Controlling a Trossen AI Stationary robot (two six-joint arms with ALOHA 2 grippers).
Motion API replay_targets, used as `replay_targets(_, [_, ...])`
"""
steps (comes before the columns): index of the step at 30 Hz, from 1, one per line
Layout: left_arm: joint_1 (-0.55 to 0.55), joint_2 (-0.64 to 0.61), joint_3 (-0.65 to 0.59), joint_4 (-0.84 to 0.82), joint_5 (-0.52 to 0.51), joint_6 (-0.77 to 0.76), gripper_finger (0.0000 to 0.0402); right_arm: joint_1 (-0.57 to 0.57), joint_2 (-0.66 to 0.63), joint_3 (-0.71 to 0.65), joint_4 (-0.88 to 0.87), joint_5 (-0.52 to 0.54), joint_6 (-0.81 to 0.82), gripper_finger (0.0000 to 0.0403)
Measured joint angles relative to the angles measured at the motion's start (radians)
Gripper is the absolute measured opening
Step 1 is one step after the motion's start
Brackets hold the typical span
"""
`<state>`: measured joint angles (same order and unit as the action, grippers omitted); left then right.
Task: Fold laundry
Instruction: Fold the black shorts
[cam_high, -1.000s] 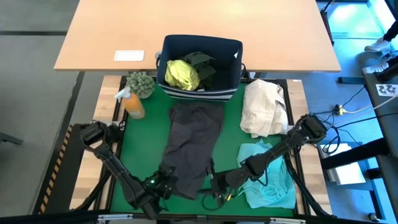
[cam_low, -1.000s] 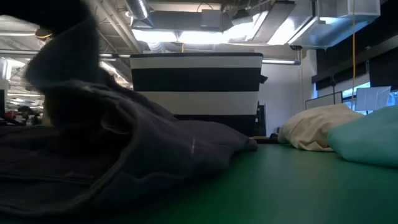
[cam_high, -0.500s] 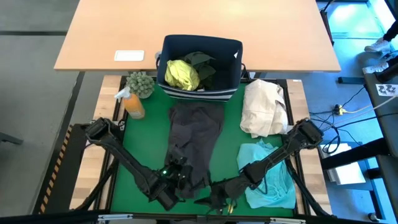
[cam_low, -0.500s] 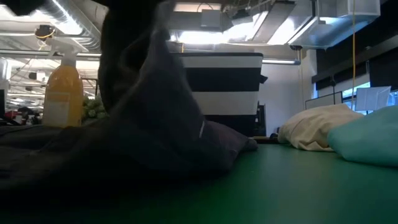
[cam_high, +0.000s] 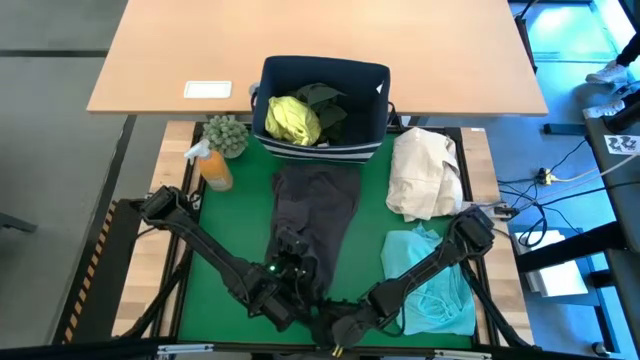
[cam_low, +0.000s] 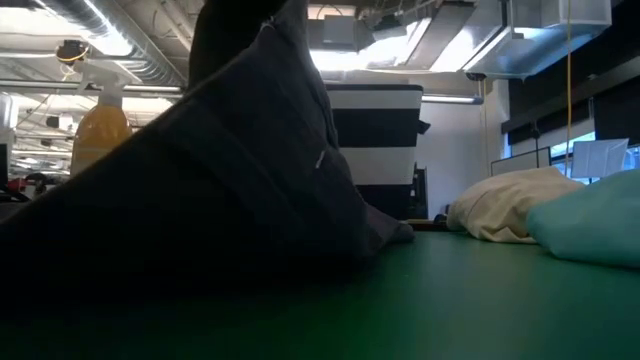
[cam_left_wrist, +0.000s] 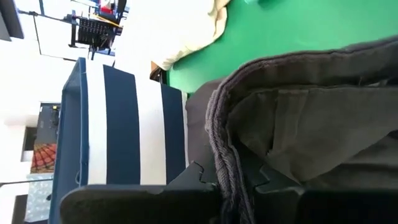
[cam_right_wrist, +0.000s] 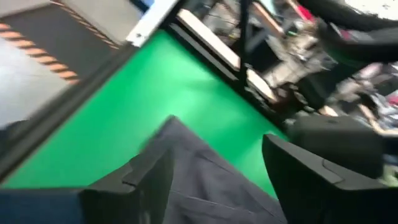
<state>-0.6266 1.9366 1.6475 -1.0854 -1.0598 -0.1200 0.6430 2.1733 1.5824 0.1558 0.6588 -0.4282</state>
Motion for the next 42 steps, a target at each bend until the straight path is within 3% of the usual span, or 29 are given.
replay_targets(7, [-0.007,-0.001,0.012,0.004,-0.001,-0.001,0.0001,-0.002,0.008,0.001,-0.148,0.125,0.07,0.0088])
replay_targets(11, [-0.008,-0.002,0.012,0.004,-0.004,-0.001,0.0001,0.001,0.008,0.001,-0.237,0.143,0.109,0.001])
replay_targets(16, [-0.024,-0.002,0.012,-0.012,0.002,0.0,0.0004,0.024,0.0,0.001,-0.388,0.171,0.227,0.0023])
replay_targets(24, [-0.057,-0.002,0.012,-0.04,0.004,-0.003,0.0007,0.08,-0.069,0.001,-0.624,0.181,0.44,0.0008])
replay_targets(29, [-0.067,-0.003,0.012,-0.04,0.003,-0.001,0.0008,0.098,-0.107,0.001,-0.671,0.187,0.503,0.0004])
replay_targets(33, [-0.051,-0.003,0.012,-0.04,0.003,-0.001,0.0008,0.096,-0.116,0.001,-0.596,0.182,0.458,0.0013])
replay_targets(37, [-0.026,-0.003,0.011,-0.04,0.004,0.001,0.0008,0.096,-0.117,0.001,-0.491,0.137,0.257,0.0022])
replay_targets(42, [0.002,-0.003,0.011,-0.039,0.004,0.026,0.0009,0.069,-0.114,0.001,-0.35,-0.069,0.156,0.0046])
